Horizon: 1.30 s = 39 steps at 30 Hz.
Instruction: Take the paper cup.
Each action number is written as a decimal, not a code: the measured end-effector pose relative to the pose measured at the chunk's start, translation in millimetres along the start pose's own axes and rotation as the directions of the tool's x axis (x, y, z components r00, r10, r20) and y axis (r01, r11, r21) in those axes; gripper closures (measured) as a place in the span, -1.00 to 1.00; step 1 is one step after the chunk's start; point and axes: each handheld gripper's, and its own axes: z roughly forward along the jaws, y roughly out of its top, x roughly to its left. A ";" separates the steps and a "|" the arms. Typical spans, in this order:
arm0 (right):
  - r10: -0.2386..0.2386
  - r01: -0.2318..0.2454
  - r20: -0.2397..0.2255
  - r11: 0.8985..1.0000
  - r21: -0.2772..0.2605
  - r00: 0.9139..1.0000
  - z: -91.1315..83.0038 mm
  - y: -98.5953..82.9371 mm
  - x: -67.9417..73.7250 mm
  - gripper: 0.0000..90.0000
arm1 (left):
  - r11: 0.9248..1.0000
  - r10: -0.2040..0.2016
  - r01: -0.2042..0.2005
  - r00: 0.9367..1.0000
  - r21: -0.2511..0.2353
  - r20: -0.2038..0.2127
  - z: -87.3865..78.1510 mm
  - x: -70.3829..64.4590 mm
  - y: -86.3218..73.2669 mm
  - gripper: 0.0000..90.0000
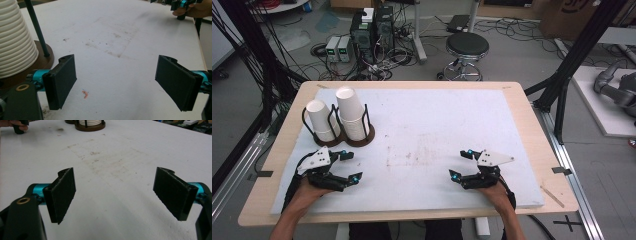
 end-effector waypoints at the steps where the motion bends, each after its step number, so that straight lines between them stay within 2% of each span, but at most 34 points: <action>1: 0.003 -0.003 -0.001 1.000 0.000 1.000 -0.2 0.0 0.0 -0.58 | 1.000 0.000 0.000 1.000 0.003 -0.002 0.1 0.1 0.1 -0.62; 8: -0.013 0.013 0.007 1.000 0.001 1.000 -0.2 0.0 1.1 -0.58 | 1.000 -0.010 0.010 1.000 -0.001 -0.009 -0.1 0.2 0.2 -0.63; 17: -0.009 0.009 0.005 1.000 -0.001 1.000 -0.3 -0.1 0.9 -0.58 | 1.000 -0.012 0.012 1.000 0.003 -0.018 -2.7 -2.0 2.3 -0.63; 19: -0.004 0.004 0.002 1.000 -0.002 1.000 -0.3 -0.1 0.9 -0.58 | 1.000 -0.027 0.027 1.000 -0.008 -0.015 -5.0 -3.1 5.6 -0.64; 21: -0.006 0.006 0.005 1.000 -0.001 1.000 -0.2 0.0 1.1 -0.58 | 1.000 -0.016 0.016 1.000 -0.023 -0.012 -9.9 -5.5 14.6 -0.65; 25: -0.014 0.014 0.009 1.000 0.001 1.000 -0.2 0.0 1.2 -0.58 | 0.999 0.002 -0.002 1.000 -0.042 -0.007 -16.7 -9.3 22.6 -0.65; 27: -0.010 0.010 0.004 1.000 -0.001 1.000 0.0 0.0 0.9 -0.58 | 0.999 0.025 -0.026 1.000 -0.039 -0.011 -26.8 -11.8 32.2 -0.65; 30: -0.006 0.006 0.004 1.000 0.005 1.000 0.0 0.2 0.5 -0.58 | 0.998 0.037 -0.038 0.999 -0.044 -0.017 -34.9 -11.8 39.8 -0.65; 33: 0.001 -0.001 -0.002 1.000 0.010 1.000 0.4 0.3 0.3 -0.58 | 0.996 0.061 -0.063 0.998 -0.061 -0.034 -52.8 -7.8 58.4 -0.65; 34: 0.001 -0.001 -0.003 1.000 0.010 1.000 0.5 0.3 0.2 -0.58 | 0.996 0.061 -0.063 0.998 -0.061 -0.034 -52.8 -7.8 58.4 -0.65; 35: 0.000 0.000 -0.002 1.000 0.010 1.000 0.6 0.3 0.1 -0.58 | 0.995 0.073 -0.077 0.996 -0.070 -0.049 -63.2 -3.8 70.8 -0.65; 36: 0.000 0.000 -0.002 1.000 0.010 1.000 0.6 0.3 0.1 -0.58 | 0.995 0.073 -0.077 0.996 -0.070 -0.049 -63.2 -3.8 70.8 -0.65; 37: -0.001 0.001 -0.004 1.000 0.015 1.000 1.2 0.7 -0.5 -0.58 | 0.993 0.083 -0.087 0.995 -0.074 -0.056 -72.2 0.2 81.9 -0.65; 38: 0.004 -0.004 -0.006 1.000 0.022 1.000 1.8 1.0 -0.5 -0.58 | 0.993 0.083 -0.087 0.995 -0.074 -0.056 -72.2 0.2 81.9 -0.65; 39: 0.003 -0.003 -0.006 1.000 0.025 1.000 2.3 1.2 -0.9 -0.58 | 0.992 0.095 -0.099 0.994 -0.073 -0.060 -79.9 5.1 93.3 -0.65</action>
